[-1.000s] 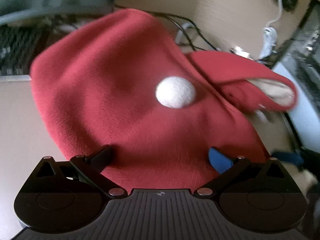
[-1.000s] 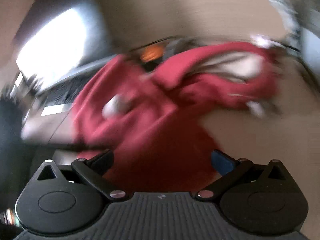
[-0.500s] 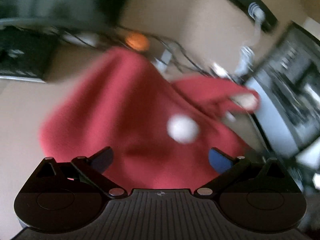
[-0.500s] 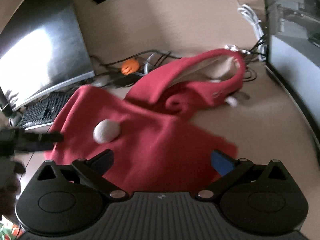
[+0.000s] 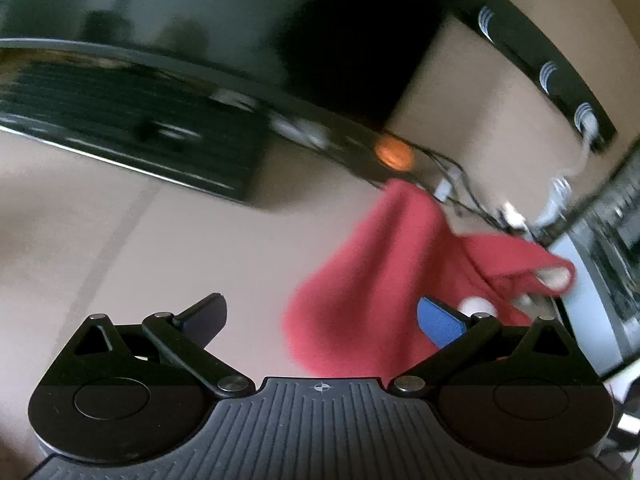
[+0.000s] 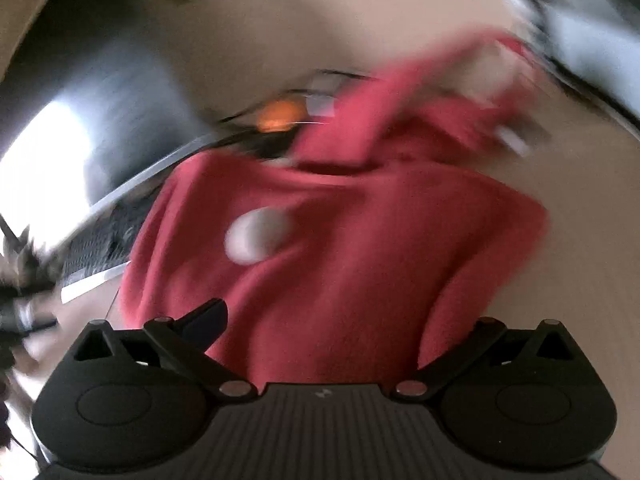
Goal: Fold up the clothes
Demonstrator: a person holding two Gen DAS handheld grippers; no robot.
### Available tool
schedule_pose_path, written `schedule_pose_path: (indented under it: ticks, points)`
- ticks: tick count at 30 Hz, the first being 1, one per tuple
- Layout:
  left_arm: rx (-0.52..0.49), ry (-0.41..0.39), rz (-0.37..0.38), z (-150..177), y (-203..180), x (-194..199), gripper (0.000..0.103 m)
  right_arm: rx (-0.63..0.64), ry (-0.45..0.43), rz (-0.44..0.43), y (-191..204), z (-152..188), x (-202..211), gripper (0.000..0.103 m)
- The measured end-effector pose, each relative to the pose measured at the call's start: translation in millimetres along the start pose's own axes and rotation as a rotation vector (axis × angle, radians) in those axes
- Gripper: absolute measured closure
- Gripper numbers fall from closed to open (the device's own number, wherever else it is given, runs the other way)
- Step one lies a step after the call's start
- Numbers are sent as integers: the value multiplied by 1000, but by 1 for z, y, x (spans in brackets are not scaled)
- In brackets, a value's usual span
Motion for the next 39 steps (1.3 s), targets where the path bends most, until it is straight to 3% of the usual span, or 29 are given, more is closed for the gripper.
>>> schedule_pose_path:
  ticks: [3, 6, 8, 11, 16, 19, 26, 31, 36, 39]
  points:
    - [30, -68, -49, -9, 32, 32, 0, 205, -40, -246, 89, 2, -9, 0]
    - [27, -142, -71, -23, 51, 65, 0, 534, -53, -425, 178, 24, -9, 0]
    - [8, -184, -73, -34, 55, 81, 0, 707, -46, -465, 214, 44, -8, 0]
    - [-27, -214, -65, -41, 50, 89, 0, 769, 8, -466, 220, 56, -11, 0]
    - [-115, -157, -35, -26, 27, 65, 0, 637, 39, -341, 147, 31, 1, 0]
    - [-182, -121, 32, -16, -2, 45, 0, 530, 31, -256, 91, 10, 18, 0]
    - [-404, -30, 162, 11, -99, 1, 0, 340, -68, 64, -16, -33, 32, 0]
    - [-563, 31, 136, 52, -156, -34, 0, 191, -86, 185, -69, -49, 36, 0]
    - [-914, 56, 53, 120, -188, -58, 0, 100, -66, 138, -97, -56, 34, 0]
    - [-945, -26, -141, 124, -175, -64, 0, 147, -56, 85, -86, -61, 25, 0]
Point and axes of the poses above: each gripper's, at about its wrist camera, not at the fingertips, and x roughly against the way its jaws point, y to its left, z to its underside, the point moved 4 cm from there along -x, roughly the way its jaws point, and after that the axes turned 3 degrees about z, right-handed, at the moved point
